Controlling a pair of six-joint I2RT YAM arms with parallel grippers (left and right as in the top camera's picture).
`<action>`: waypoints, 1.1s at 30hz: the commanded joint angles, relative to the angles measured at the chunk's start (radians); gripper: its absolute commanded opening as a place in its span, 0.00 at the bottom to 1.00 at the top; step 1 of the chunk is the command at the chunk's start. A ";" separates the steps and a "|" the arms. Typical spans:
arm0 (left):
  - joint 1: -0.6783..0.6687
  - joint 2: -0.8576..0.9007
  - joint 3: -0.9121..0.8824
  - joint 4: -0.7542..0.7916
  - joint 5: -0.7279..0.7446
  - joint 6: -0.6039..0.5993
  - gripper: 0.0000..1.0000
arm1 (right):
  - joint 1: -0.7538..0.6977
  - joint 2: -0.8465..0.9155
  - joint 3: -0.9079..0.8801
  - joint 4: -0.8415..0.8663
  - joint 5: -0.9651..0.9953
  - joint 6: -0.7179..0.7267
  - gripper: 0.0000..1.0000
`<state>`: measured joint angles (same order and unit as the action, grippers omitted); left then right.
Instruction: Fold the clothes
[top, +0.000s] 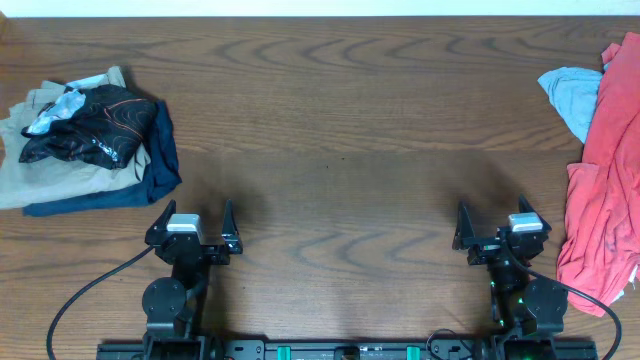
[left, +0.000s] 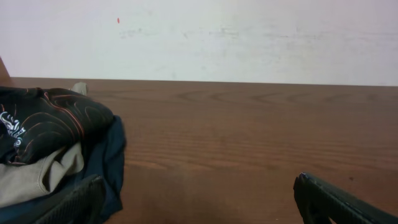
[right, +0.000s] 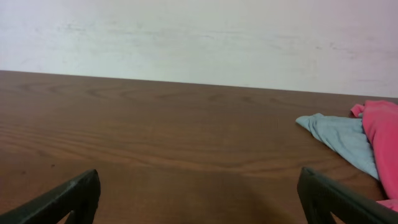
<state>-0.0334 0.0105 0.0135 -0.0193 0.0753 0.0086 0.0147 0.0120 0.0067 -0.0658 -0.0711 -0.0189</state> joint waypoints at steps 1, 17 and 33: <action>0.006 -0.006 -0.010 -0.042 0.019 0.017 0.98 | -0.010 -0.001 -0.001 -0.004 0.003 0.003 0.99; 0.006 -0.006 -0.010 -0.042 0.019 0.017 0.98 | -0.010 -0.001 -0.001 -0.004 0.003 0.003 0.99; 0.006 -0.006 -0.010 -0.041 0.019 0.017 0.98 | -0.010 -0.001 -0.001 -0.005 0.132 0.003 0.99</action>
<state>-0.0334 0.0105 0.0135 -0.0193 0.0753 0.0086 0.0147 0.0124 0.0067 -0.0578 0.0032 -0.0189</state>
